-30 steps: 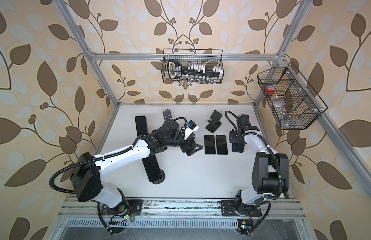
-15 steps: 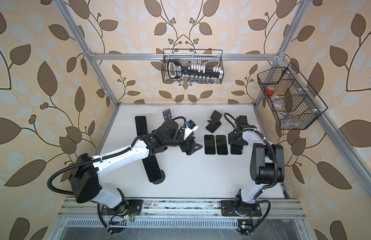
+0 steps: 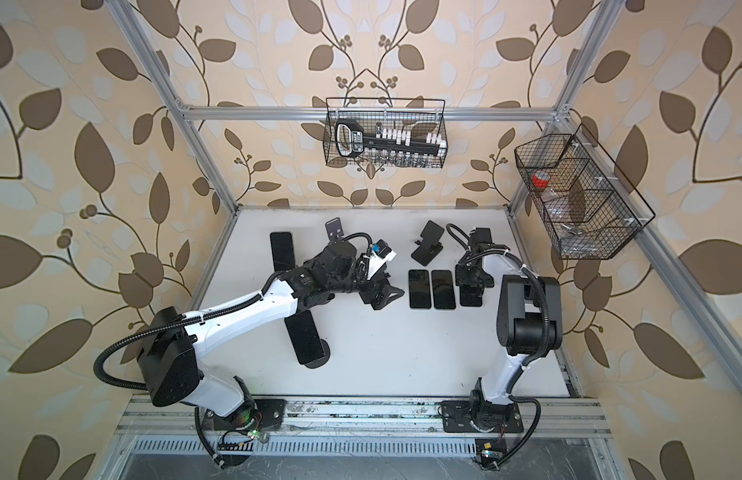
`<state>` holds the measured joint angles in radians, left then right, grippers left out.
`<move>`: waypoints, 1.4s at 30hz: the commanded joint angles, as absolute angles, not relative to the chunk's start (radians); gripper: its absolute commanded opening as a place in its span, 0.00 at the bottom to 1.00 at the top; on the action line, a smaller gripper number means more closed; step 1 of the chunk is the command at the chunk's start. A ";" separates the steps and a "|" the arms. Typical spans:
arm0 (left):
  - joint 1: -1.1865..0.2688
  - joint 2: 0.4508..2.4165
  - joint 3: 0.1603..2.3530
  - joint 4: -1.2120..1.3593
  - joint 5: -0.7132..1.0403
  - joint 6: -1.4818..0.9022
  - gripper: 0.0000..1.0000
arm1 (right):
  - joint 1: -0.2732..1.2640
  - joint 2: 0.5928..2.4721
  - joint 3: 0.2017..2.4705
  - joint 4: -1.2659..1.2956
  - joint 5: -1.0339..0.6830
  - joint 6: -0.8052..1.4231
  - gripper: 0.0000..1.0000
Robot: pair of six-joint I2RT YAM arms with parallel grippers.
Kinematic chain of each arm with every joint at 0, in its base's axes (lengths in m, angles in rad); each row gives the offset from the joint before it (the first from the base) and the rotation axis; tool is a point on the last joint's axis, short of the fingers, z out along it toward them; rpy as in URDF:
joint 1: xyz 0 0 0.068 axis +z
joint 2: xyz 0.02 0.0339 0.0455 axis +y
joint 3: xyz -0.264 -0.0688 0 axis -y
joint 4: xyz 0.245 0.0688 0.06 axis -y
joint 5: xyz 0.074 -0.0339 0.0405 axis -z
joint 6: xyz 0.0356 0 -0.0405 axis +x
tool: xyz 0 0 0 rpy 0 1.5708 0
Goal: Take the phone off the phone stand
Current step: 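Lower the held phone flat beside the two flat phones with the right gripper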
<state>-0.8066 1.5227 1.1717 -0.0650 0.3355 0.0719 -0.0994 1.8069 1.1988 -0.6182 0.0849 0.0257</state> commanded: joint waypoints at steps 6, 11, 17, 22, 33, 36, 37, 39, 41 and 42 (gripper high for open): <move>-0.818 1.488 1.169 -0.064 0.327 0.087 0.99 | -0.101 1.855 1.256 -0.656 0.063 0.034 0.63; -0.819 1.488 1.170 -0.068 0.321 0.090 0.99 | -0.101 1.870 1.258 -0.660 0.071 0.034 0.64; -0.818 1.487 1.170 -0.071 0.316 0.093 0.99 | -0.100 1.868 1.256 -0.664 0.075 0.029 0.65; -0.818 1.482 1.172 -0.074 0.306 0.097 0.99 | -0.101 1.877 1.263 -0.664 0.078 0.030 0.68; -0.828 1.472 1.170 -0.080 0.283 0.109 0.99 | -0.101 1.918 1.287 -0.672 0.060 0.048 0.72; -0.833 1.467 1.164 -0.073 0.284 0.109 0.99 | -0.101 1.921 1.289 -0.675 0.063 0.048 0.75; -0.834 1.468 1.164 -0.073 0.281 0.111 0.99 | -0.101 1.923 1.289 -0.675 0.062 0.048 0.76; -0.837 1.468 1.167 -0.079 0.274 0.116 0.99 | -0.101 1.927 1.293 -0.675 0.055 0.048 0.78; -0.838 1.466 1.168 -0.083 0.267 0.121 0.99 | -0.100 1.927 1.295 -0.676 0.049 0.046 0.80; -0.839 1.464 1.167 -0.084 0.264 0.124 0.99 | -0.101 1.928 1.295 -0.676 0.047 0.044 0.81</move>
